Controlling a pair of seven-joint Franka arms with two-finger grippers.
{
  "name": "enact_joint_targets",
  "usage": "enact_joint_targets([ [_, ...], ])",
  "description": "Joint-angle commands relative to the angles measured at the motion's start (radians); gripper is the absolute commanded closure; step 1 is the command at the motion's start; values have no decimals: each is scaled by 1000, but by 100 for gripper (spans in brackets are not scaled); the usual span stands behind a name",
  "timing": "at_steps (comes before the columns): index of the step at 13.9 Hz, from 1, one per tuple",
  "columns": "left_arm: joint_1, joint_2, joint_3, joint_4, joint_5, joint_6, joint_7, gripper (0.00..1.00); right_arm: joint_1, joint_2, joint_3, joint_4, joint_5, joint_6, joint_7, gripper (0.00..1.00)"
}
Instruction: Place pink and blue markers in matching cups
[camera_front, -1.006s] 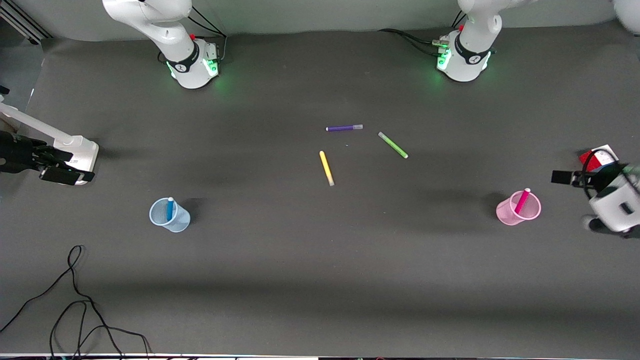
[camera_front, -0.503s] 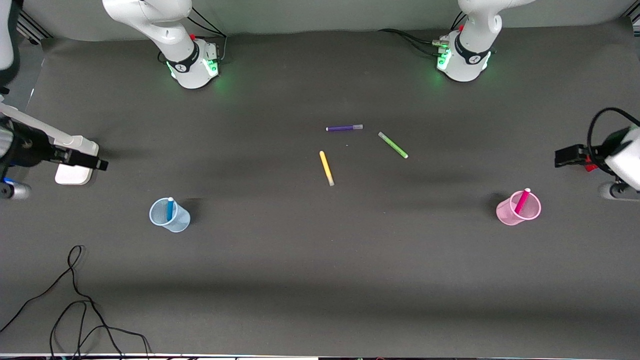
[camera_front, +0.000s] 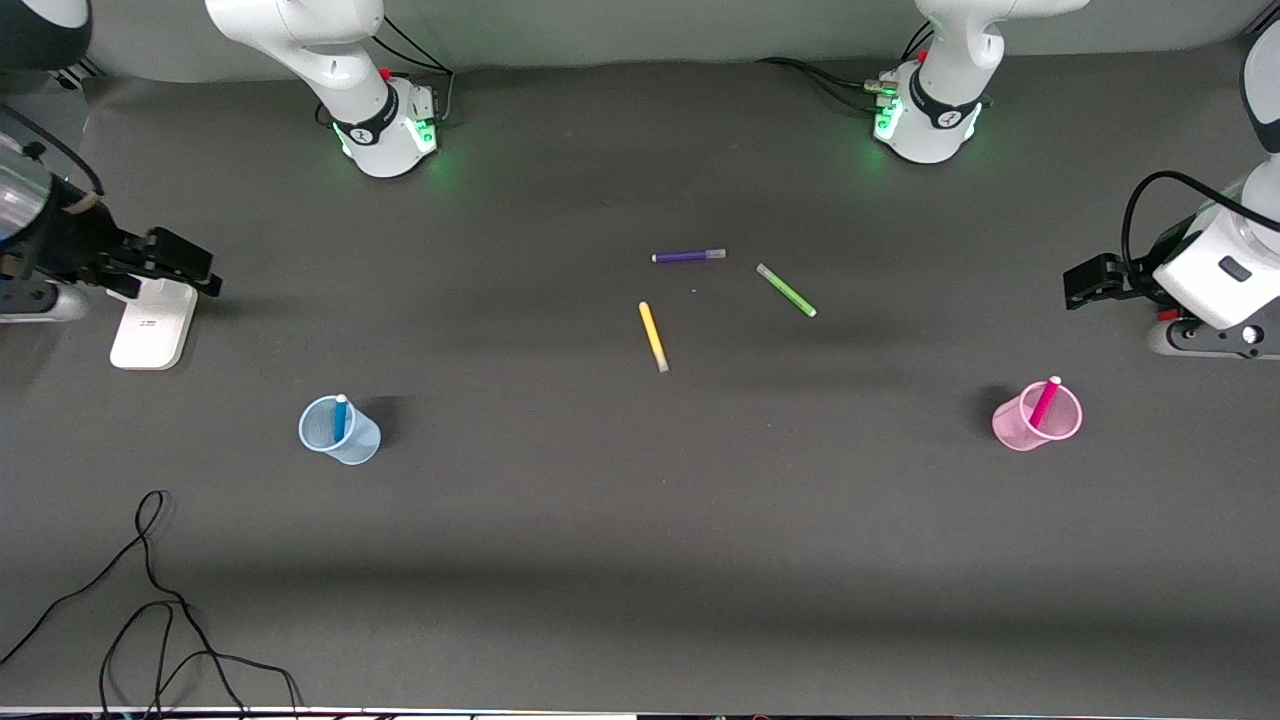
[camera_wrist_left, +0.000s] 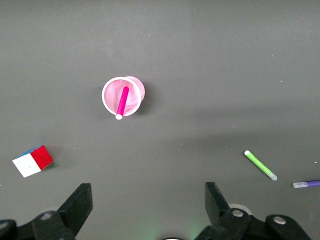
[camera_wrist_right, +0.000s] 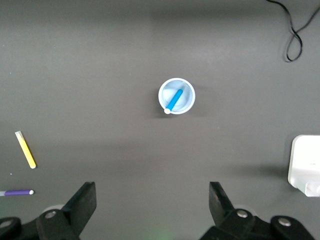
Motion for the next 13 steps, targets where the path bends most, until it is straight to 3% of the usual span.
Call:
enact_joint_targets([
  [1,-23,-31,34,-30,-15,14,26,0,48,53,-31,56,-21,13,-27,0],
  [5,-14,-32,36,-22,-42,-3,45,0,123,62,-95,67,-16,9,-9,0],
  [13,-14,-29,36,-15,-44,-6,55,0,114,62,-118,95,-16,-10,-21,0],
])
